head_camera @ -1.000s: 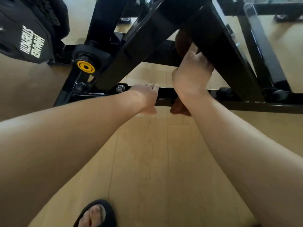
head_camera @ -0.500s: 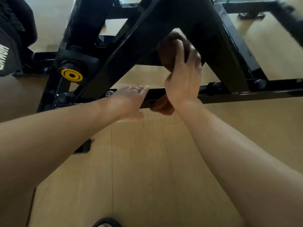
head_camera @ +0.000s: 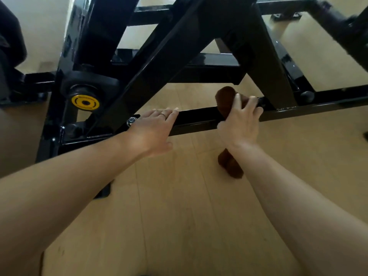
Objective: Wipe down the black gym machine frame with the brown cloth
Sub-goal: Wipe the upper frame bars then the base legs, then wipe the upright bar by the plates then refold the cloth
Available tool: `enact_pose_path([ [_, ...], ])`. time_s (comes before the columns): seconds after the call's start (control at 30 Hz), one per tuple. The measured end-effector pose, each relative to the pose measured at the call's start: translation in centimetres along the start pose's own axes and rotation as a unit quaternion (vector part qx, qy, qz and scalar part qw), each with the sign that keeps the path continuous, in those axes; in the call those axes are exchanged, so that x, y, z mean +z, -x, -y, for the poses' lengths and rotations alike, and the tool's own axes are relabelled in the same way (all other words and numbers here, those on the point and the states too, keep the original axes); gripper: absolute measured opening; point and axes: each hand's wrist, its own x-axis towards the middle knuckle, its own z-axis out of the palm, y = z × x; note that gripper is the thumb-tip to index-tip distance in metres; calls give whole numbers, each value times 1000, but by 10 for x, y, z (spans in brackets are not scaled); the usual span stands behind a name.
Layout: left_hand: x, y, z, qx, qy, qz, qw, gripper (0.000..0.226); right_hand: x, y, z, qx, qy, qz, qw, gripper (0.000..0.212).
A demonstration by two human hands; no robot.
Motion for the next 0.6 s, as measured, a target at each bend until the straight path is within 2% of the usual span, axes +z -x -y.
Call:
enact_pose_path([
  [0.13,11,1,3,-3,-15,-40,999,87,12,30,46,-152,64,36,986,89],
  [0.23,21,6,9,-33,-36,-76,996,78,22,38,74,-191,56,51,979,89],
  [0.3,27,7,15,-23,-67,-106,992,67,23,32,67,-209,62,46,975,84],
  [0.4,30,4,19,-8,-98,-133,986,59,18,18,22,-195,66,13,979,79],
  [0.5,32,0,16,-19,-107,-119,987,63,8,0,-37,-126,45,-22,991,81],
  [0.6,33,6,14,-25,-128,-118,984,66,8,-6,-48,-88,58,-25,994,85],
])
